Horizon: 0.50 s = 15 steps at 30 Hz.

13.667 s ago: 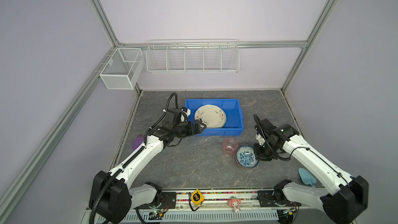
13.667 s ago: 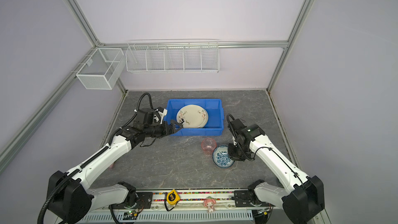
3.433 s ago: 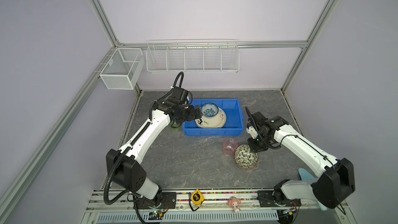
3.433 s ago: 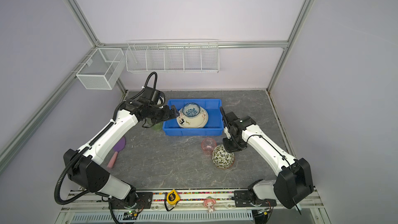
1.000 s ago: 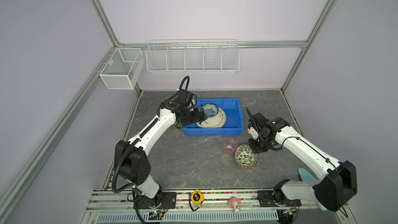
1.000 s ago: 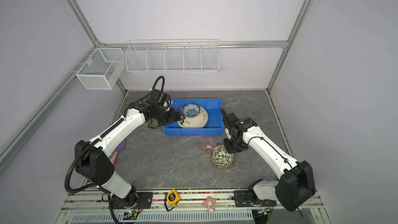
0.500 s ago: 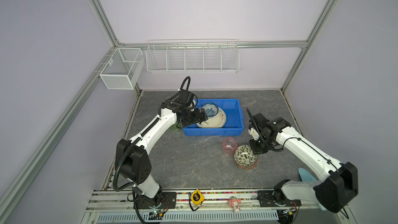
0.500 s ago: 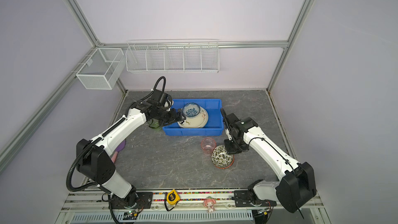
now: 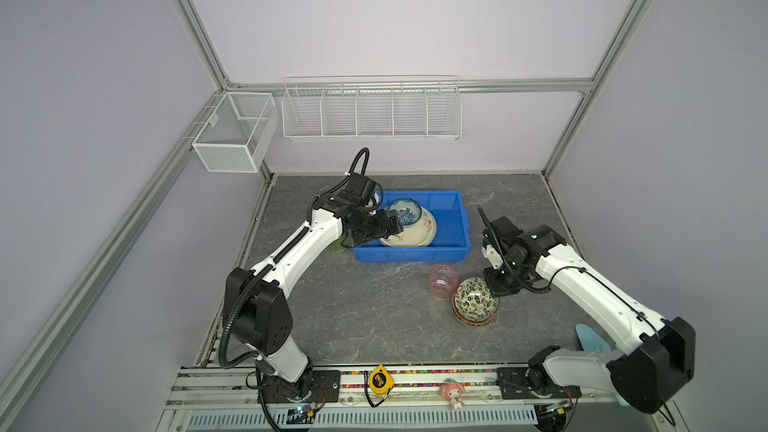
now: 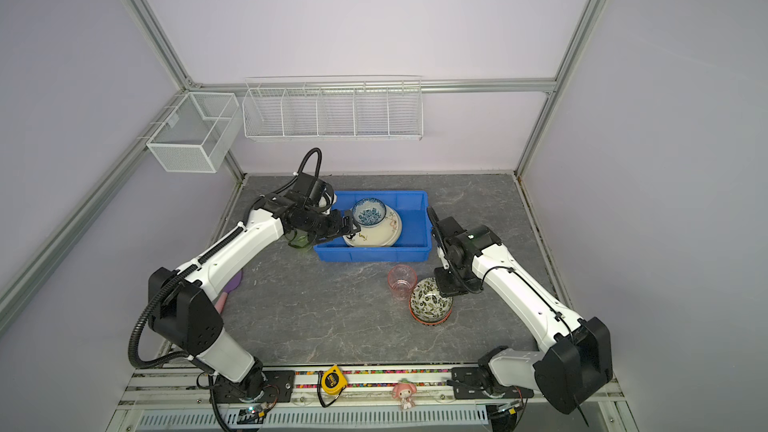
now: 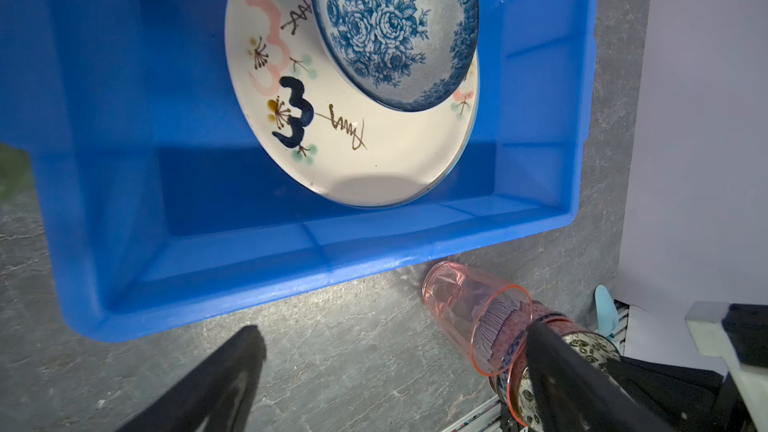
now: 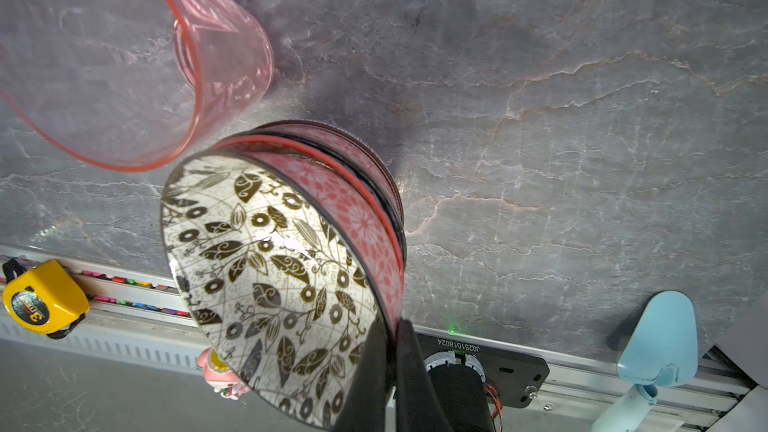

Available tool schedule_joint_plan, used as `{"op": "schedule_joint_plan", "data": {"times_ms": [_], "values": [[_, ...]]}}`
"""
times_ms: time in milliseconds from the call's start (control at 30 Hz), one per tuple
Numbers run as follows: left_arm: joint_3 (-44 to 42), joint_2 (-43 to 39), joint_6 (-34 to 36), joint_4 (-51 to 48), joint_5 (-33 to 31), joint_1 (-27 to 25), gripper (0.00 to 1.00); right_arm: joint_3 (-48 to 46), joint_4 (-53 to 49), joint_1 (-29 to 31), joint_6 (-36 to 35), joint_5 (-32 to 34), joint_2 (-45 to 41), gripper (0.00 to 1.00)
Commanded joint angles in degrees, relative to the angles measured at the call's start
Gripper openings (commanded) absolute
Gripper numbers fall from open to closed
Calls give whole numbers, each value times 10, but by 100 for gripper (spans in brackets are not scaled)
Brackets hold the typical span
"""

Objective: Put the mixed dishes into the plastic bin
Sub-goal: 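Grip the rim of the top leaf-print bowl with the right gripper, then reach the left gripper to the leaf-print bowl rim and grip it while right holds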

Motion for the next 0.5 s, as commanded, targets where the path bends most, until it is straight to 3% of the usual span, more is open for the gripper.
{"op": "schedule_joint_plan", "data": {"times_ms": [0,467], "values": [[-5,-3,-4,2,5,-11,98,24,-21,1,5,-4,-17,7],[-4,-49,-45,7,-24,-146,98,58,-33,-39,-6,-102,-26,7]]}}
